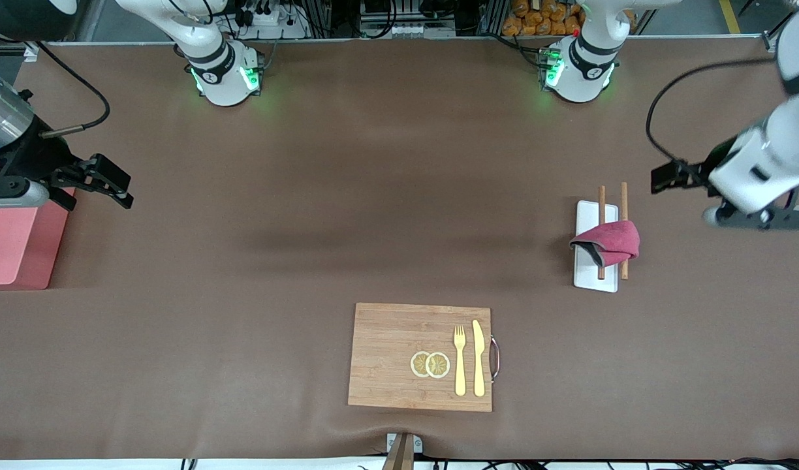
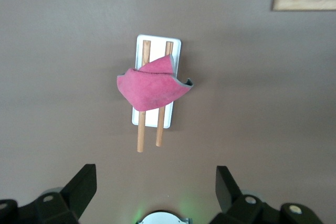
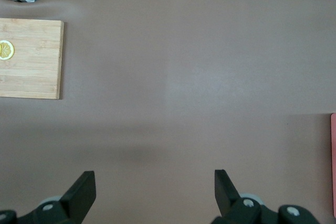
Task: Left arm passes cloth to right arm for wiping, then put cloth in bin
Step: 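Move the left gripper down toward the pink cloth on the chopstick holder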
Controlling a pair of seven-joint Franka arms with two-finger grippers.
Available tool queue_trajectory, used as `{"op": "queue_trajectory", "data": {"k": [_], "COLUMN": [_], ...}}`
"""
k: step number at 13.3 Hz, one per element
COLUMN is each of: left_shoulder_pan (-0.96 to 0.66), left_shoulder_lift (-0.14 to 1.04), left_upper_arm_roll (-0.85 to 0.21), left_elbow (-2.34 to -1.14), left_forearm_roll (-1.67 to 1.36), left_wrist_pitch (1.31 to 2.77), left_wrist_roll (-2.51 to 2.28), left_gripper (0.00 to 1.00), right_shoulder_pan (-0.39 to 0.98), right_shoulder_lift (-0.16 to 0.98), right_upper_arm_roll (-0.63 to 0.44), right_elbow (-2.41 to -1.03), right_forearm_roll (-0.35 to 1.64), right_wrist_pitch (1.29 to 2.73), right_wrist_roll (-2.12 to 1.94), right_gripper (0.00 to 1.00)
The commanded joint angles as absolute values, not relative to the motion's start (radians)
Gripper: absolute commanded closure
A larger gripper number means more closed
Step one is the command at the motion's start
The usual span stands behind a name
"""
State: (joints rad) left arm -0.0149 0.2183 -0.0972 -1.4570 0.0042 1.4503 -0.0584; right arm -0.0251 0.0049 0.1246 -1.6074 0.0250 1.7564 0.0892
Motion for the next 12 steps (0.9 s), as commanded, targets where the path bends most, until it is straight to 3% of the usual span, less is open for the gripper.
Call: {"op": "queue_trajectory", "data": {"k": [1, 7, 12], "left_shoulder_pan": [-0.008, 0.008, -0.050], "left_shoulder_lift": [0.314, 0.448, 0.521], "left_upper_arm_roll": [-0.083, -0.071, -0.080], "left_elbow": [-1.428, -1.428, -1.436], "left_forearm_roll": [0.002, -0.005, 0.070], "left_wrist_pitch": [1.451, 1.519, 1.601], "left_wrist_roll": [-0.069, -0.469, -0.475], "left_gripper": [0.00, 0.00, 0.00], "right_shoulder_pan": [-0.018, -0.018, -0.023], "right_shoulder_lift": [0.003, -0.002, -0.002], "right_upper_arm_roll": [0.121, 0.121, 0.120], "right_elbow": [-1.601, -1.598, -1.598], "right_forearm_roll": [0.029, 0.026, 0.026], "right_wrist_pitch": [1.741, 1.706, 1.674], "right_wrist_roll": [0.106, 0.106, 0.106], "right_gripper": [0.00, 0.00, 0.00]}}
